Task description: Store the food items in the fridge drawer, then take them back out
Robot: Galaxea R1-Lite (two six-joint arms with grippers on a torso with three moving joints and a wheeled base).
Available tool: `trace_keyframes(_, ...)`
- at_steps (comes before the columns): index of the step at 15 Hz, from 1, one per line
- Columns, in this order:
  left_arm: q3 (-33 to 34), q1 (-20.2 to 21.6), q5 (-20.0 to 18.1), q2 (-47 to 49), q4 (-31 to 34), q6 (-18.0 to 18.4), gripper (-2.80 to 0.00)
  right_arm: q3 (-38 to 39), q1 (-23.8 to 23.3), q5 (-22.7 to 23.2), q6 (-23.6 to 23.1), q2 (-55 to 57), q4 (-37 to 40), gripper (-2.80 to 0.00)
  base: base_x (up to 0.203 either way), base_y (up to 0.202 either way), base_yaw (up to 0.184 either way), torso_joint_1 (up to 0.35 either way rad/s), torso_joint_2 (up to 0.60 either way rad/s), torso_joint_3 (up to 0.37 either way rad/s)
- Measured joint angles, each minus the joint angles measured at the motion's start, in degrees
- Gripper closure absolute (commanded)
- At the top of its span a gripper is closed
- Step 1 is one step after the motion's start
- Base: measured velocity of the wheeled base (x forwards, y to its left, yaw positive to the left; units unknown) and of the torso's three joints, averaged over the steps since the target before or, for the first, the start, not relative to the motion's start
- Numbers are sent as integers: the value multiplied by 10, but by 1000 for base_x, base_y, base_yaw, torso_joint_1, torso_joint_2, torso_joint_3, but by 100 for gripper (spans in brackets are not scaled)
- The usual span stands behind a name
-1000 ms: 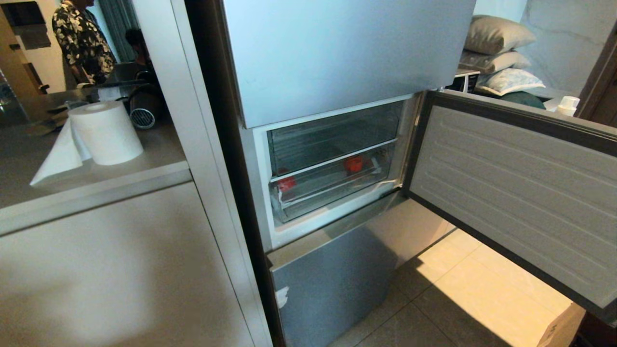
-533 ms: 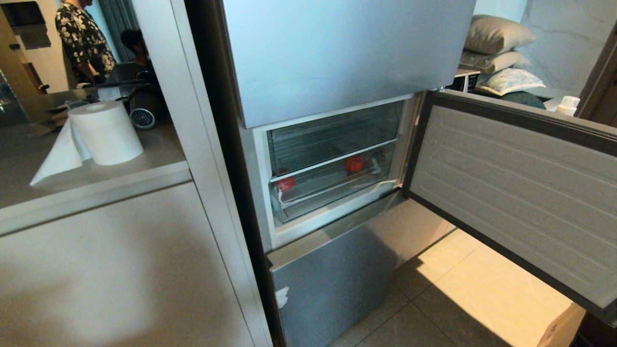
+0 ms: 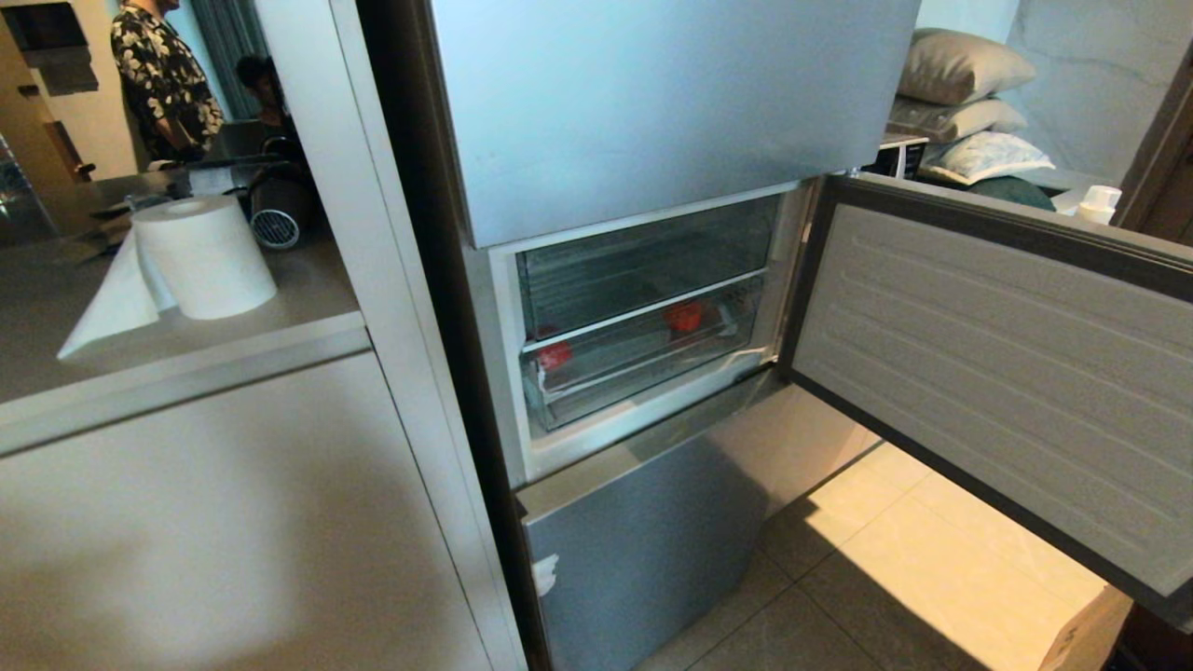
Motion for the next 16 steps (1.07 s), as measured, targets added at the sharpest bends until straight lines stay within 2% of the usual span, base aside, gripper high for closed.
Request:
trace_keyframes(3, 0, 0, 0, 0, 0, 0, 0, 1, -47, 18, 37, 32, -1, 0, 0, 0, 0, 0, 0, 0)
trace_keyframes(6, 0, 0, 0, 0, 0, 0, 0, 5, -75, 23, 51, 77, -1, 0, 0, 0, 0, 0, 0, 0)
trace_keyframes(8, 0, 0, 0, 0, 0, 0, 0, 5, -86, 38, 66, 117, -2, 0, 0, 0, 0, 0, 0, 0)
trace_keyframes(12, 0, 0, 0, 0, 0, 0, 0, -13, -95, 96, 123, 192, 0, 0, 0, 0, 0, 0, 0, 0)
trace_keyframes(16, 0, 0, 0, 0, 0, 0, 0, -33, -118, 103, 139, 242, 0, 0, 0, 0, 0, 0, 0, 0)
